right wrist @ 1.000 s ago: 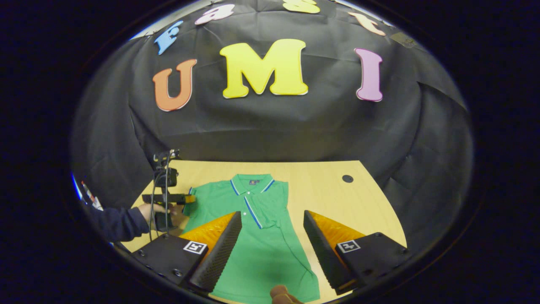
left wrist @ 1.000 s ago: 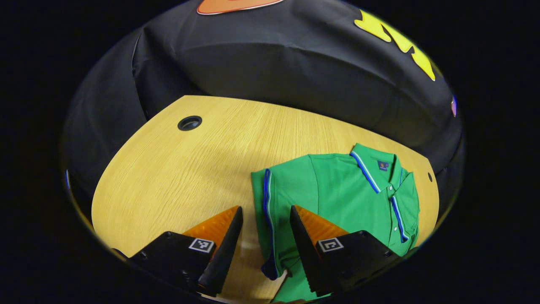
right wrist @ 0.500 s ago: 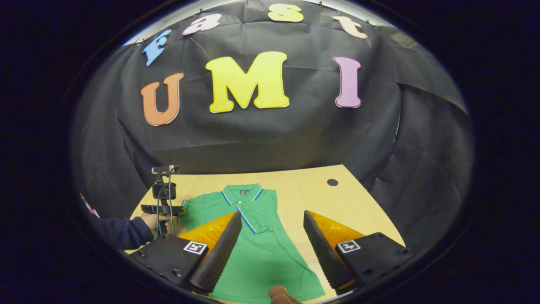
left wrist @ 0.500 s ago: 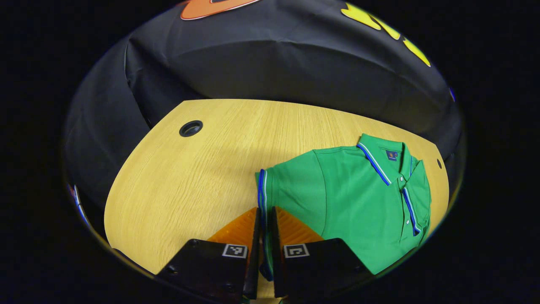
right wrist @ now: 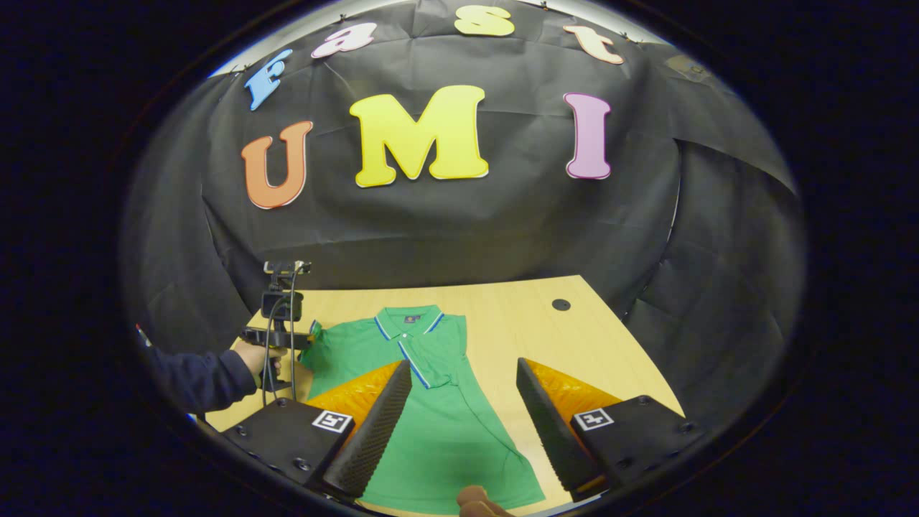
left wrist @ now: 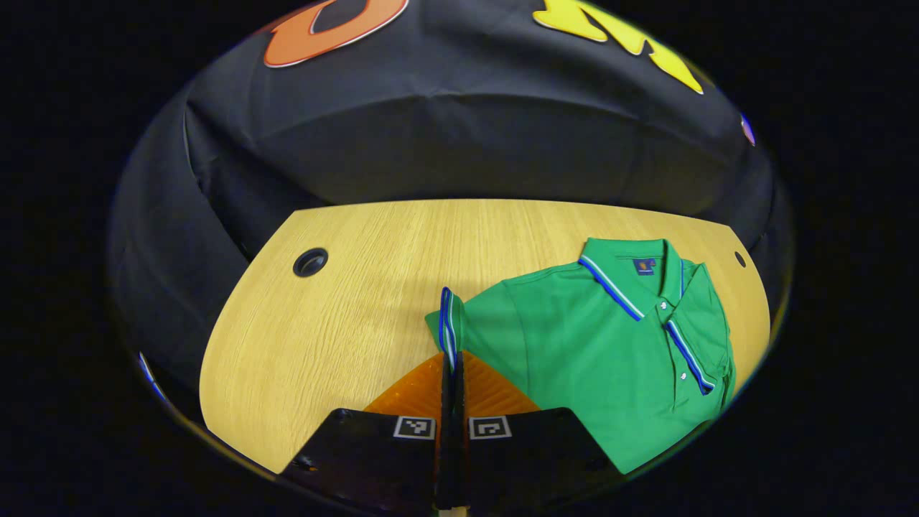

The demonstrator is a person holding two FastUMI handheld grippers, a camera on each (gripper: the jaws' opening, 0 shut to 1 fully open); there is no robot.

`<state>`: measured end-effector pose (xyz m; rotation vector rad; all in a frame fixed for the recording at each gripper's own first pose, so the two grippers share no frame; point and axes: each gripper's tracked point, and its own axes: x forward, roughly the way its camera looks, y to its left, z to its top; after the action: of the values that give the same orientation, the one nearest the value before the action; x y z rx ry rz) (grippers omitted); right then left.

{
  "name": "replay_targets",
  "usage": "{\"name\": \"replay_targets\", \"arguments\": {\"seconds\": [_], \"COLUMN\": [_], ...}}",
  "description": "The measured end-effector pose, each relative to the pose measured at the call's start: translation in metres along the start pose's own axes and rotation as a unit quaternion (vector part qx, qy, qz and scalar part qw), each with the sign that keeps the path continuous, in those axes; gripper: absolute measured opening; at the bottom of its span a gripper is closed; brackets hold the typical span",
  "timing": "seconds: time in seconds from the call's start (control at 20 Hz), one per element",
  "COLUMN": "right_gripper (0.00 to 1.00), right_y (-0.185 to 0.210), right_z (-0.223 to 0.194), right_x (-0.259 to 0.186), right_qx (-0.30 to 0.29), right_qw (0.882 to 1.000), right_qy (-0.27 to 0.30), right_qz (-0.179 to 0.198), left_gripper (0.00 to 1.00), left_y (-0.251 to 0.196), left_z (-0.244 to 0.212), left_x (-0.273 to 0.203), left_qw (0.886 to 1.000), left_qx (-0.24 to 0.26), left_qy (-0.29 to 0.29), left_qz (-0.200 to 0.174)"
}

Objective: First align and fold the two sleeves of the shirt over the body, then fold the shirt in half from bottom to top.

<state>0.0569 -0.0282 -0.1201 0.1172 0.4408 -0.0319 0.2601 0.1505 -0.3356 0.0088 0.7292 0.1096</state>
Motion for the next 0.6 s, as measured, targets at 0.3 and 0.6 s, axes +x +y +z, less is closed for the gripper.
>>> {"name": "replay_targets", "arguments": {"seconds": [0.3,0.6], "right_gripper": [0.92,0.92], "right_y": [-0.007,-0.015], "right_z": [-0.008,-0.025], "right_x": [0.001,0.002], "right_qx": [0.006,0.004], "right_qw": [1.000,1.000], "right_qy": [0.010,0.025], "right_qz": [0.001,-0.002], "left_gripper": [0.03,0.04], "left_y": [-0.049,-0.095], "left_z": [0.017,0.011], "left_x": [-0.005,-0.006], "left_qw": [0.997,0.988], "left_qx": [0.066,0.145], "left_qy": [-0.015,-0.023], "left_qz": [-0.034,-0.055]}}
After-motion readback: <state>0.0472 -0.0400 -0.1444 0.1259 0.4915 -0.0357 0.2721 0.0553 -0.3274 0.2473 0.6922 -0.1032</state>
